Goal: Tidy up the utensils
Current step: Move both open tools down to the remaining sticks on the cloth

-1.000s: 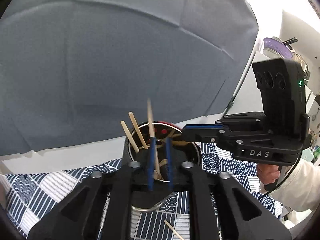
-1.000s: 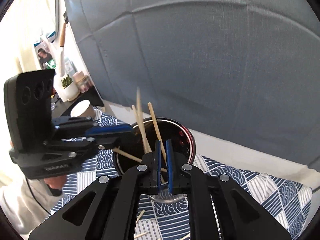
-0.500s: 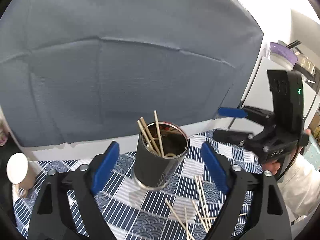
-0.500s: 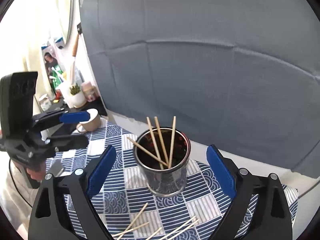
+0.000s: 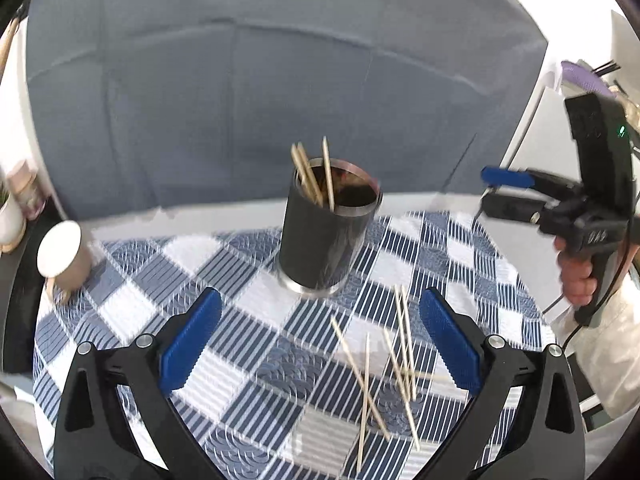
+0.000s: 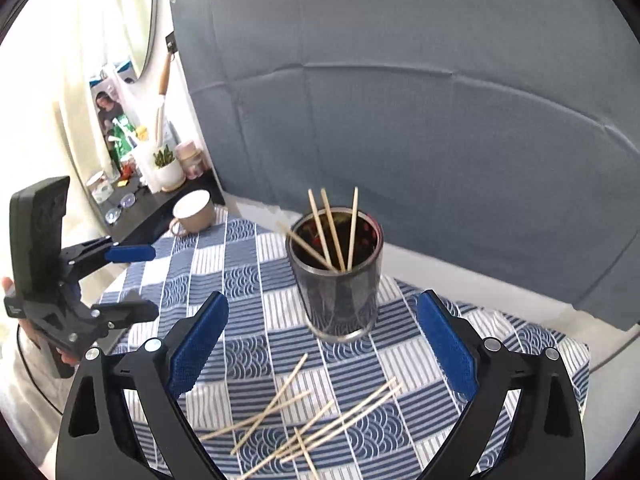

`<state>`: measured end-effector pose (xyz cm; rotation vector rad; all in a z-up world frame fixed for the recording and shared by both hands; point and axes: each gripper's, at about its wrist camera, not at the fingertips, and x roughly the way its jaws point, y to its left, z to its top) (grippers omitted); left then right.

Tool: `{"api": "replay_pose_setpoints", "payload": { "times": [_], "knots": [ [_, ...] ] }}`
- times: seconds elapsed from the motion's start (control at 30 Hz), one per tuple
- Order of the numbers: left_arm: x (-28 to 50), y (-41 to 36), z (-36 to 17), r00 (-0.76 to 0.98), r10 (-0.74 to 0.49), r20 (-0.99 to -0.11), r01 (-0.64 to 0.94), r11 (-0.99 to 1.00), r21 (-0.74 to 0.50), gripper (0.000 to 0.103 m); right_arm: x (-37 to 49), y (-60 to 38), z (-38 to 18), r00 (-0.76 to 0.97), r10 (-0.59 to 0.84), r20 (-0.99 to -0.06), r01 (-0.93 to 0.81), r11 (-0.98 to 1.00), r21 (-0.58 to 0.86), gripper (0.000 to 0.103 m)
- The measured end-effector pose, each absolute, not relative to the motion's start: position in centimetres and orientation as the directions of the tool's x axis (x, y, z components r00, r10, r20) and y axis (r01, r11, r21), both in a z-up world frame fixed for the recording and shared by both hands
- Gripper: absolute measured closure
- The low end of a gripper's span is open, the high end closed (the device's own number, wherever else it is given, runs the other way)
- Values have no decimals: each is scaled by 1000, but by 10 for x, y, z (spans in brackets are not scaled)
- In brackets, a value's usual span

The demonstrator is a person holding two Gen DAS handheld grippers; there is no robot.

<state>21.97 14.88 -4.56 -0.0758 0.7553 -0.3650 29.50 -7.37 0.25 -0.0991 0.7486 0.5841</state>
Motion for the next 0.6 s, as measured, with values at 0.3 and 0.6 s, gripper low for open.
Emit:
{"api": "replay_pose_setpoints", "payload": {
  "times": [0.3, 0.6],
  "knots": [
    [187, 153, -105, 574, -308, -759, 225, 950, -215, 6, 268, -76, -32, 523, 427, -738, -546, 832, 94, 12],
    [170, 141, -145, 498, -313, -809, 220, 948, -232, 6, 258, -79, -83, 438, 388, -811, -538, 836, 109, 12]
  ]
}}
